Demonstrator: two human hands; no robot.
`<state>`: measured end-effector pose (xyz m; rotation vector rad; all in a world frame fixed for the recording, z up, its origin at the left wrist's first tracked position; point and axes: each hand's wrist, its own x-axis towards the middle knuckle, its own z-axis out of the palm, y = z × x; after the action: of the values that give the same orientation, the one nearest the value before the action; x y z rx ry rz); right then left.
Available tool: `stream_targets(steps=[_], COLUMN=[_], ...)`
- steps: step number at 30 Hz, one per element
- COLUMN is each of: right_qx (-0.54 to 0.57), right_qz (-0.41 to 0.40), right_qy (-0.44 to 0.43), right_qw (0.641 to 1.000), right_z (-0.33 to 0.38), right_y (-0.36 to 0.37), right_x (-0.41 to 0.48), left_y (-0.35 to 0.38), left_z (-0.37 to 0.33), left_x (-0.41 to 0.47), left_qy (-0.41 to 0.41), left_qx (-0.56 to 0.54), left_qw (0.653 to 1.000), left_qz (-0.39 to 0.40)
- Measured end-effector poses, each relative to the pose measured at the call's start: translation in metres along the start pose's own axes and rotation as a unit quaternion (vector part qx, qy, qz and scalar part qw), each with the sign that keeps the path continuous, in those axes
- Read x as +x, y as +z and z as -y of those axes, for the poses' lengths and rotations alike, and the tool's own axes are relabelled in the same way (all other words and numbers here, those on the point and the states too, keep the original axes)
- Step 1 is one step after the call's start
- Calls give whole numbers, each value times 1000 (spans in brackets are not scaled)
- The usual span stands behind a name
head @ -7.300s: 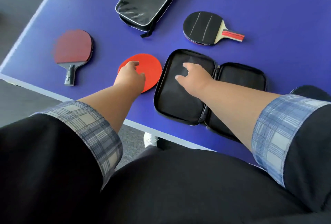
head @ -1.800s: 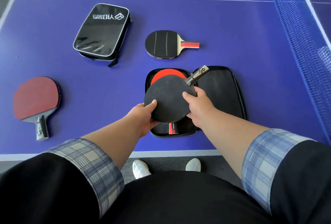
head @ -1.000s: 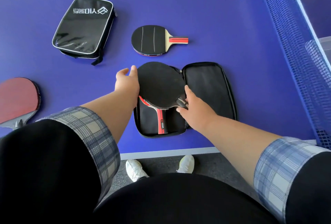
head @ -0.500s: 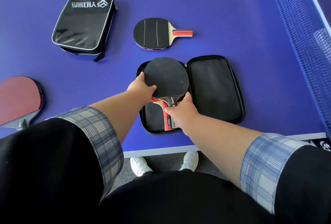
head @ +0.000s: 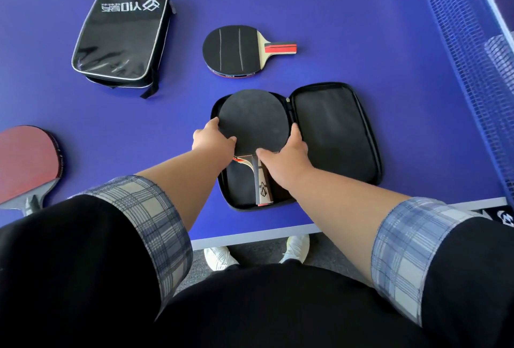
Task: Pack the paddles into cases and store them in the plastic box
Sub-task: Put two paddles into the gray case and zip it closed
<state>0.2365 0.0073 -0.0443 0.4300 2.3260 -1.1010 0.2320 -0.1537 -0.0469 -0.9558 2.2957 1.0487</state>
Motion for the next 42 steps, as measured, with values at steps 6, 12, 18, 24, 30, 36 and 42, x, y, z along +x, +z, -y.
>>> stream_targets(steps=[6,12,18,24,30,36,42], right_qx=[-98,-102,-63,-122,-24,91,215], right_qz=[28,17,-122,-137,-64,-39,45], right_qy=[-20,-48,-52,61,121,39,-10], right_qw=[995,993,989,981,990,994,975], right_z=[12,4,-19,-71,-108,-90,-49], right_y=[-8,-31,-91,-161,-183,-191,-181], right_x=[21,19,24,48,66,55,22], left_y=[3,-3,3,64,142,160,122], left_z=[-1,-3,-30,-79,-114,-150,-167], left_x=[-2,-7,-28,-55,-79,-91,-108], left_qy=[14,23,110,281,241,167,152], left_qx=[-30,6,76,146,126,-21,-119], left_qw=[999,1000,987,948,953,981,981], left_qz=[-2,-15,-94,-23,133,98,12])
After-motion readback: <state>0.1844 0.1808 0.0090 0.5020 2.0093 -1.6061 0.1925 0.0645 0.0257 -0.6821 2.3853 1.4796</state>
